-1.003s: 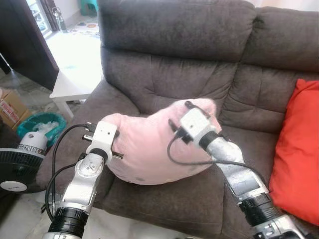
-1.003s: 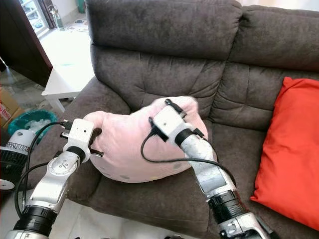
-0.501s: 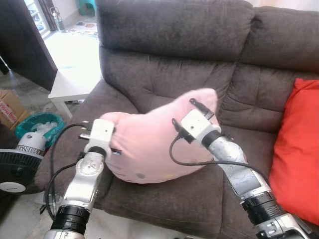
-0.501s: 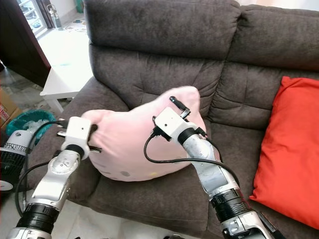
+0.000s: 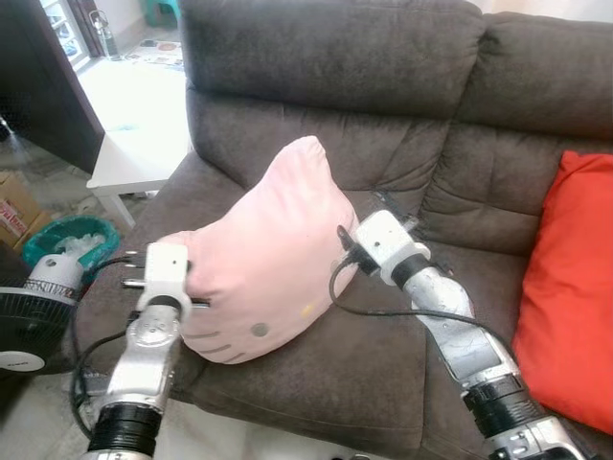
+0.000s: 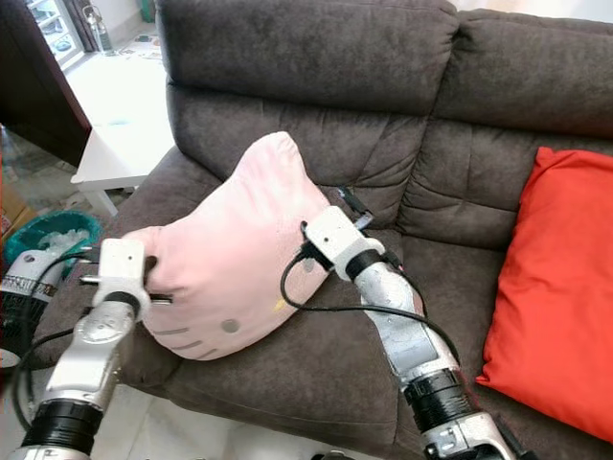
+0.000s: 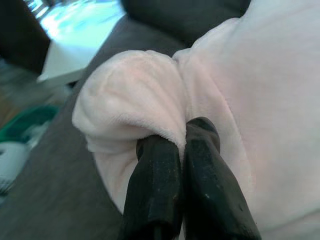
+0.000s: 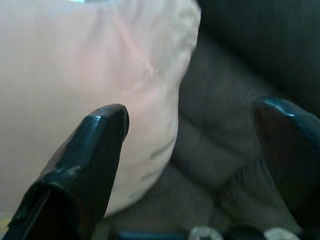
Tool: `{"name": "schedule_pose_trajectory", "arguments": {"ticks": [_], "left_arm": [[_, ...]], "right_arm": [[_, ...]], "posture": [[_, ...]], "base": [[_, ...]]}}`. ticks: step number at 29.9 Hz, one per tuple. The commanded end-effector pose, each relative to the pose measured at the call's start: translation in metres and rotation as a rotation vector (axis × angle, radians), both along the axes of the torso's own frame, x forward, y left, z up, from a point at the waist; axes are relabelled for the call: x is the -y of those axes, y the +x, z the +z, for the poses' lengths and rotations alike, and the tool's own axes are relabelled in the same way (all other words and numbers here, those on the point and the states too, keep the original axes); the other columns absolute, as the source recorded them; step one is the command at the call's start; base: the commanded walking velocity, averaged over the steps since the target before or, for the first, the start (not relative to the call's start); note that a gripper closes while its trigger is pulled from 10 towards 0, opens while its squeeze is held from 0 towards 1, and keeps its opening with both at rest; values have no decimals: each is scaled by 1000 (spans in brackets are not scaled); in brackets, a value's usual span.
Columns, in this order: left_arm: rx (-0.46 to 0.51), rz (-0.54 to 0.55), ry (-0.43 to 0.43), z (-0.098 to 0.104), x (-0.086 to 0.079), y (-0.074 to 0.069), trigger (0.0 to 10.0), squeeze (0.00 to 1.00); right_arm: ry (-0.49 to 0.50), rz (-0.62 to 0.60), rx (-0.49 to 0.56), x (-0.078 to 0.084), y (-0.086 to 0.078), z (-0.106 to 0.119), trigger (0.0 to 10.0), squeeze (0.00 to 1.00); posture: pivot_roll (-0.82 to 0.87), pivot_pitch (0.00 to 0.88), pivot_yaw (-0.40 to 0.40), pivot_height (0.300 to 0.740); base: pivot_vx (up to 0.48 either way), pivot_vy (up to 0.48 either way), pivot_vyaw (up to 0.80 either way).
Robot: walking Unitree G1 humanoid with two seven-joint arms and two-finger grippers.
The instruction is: Move the pillow to the sofa from floor
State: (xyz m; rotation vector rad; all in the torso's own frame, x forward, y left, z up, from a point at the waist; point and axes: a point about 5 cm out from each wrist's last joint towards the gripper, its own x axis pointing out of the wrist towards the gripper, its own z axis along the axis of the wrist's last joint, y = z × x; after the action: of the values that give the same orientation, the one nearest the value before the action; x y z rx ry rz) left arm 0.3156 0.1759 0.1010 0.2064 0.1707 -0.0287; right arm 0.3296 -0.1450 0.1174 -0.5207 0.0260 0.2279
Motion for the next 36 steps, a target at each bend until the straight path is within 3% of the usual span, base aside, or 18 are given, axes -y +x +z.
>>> {"name": "schedule_pose_trajectory", "arguments": {"ticks": [1, 3, 9, 13, 16, 22, 25, 28, 29, 30, 32, 33, 36], "left_arm": [[12, -51, -27, 1, 8, -2, 10000, 0], [56, 22, -19, 5, 0, -3, 10000, 0], [94, 245, -62, 10, -31, -3, 10000, 0], [127, 414, -73, 13, -61, -7, 10000, 0], [98, 505, -54, 5, -73, -15, 10000, 0], [68, 542, -22, -2, -71, -24, 10000, 0], [51, 536, -21, -6, -65, -26, 10000, 0], [40, 432, -101, -11, -45, -20, 10000, 0], [58, 347, -115, -7, -36, -15, 10000, 0], [58, 347, -115, -7, -36, -15, 10000, 0], [92, 200, -127, -1, -19, -8, 10000, 0], [92, 200, -127, -1, -19, -8, 10000, 0], [168, -85, -67, 10, 11, -6, 10000, 0]], "right_arm": [[52, -114, -73, 19, -5, -20, 10000, 0], [94, -214, -155, 34, -15, -44, 10000, 0], [147, -277, -233, 40, -28, -71, 10000, 0], [86, -384, -313, 50, -49, -105, 10000, 0], [48, -456, -409, 52, -71, -133, 10000, 0], [38, -467, -523, 47, -96, -159, 10000, 0], [36, -464, -547, 45, -102, -164, 10000, 0], [30, -462, -582, 44, -108, -170, 10000, 0], [26, -460, -594, 44, -110, -171, 10000, 0], [26, -460, -594, 44, -110, -171, 10000, 0], [24, -465, -613, 45, -114, -175, 10000, 0], [24, -465, -613, 45, -114, -175, 10000, 0], [111, -535, -676, 49, -126, -184, 10000, 0]], "posture": [[108, 85, -19, 740], [108, 85, -18, 740], [112, 89, -20, 740], [117, 87, -17, 740], [120, 89, -16, 740], [124, 92, -16, 740], [123, 91, -16, 740], [118, 90, -16, 740], [116, 89, -17, 740], [116, 89, -17, 740], [117, 89, -18, 740], [117, 89, -18, 740], [118, 88, -18, 740]], "base": [[0, 0, 0], [0, 0, 0], [0, 0, 0], [0, 0, 0], [0, 0, 0], [0, 0, 0], [0, 0, 0], [0, 0, 0], [0, 0, 0], [0, 0, 0], [0, 0, 0], [0, 0, 0], [0, 0, 0]]}}
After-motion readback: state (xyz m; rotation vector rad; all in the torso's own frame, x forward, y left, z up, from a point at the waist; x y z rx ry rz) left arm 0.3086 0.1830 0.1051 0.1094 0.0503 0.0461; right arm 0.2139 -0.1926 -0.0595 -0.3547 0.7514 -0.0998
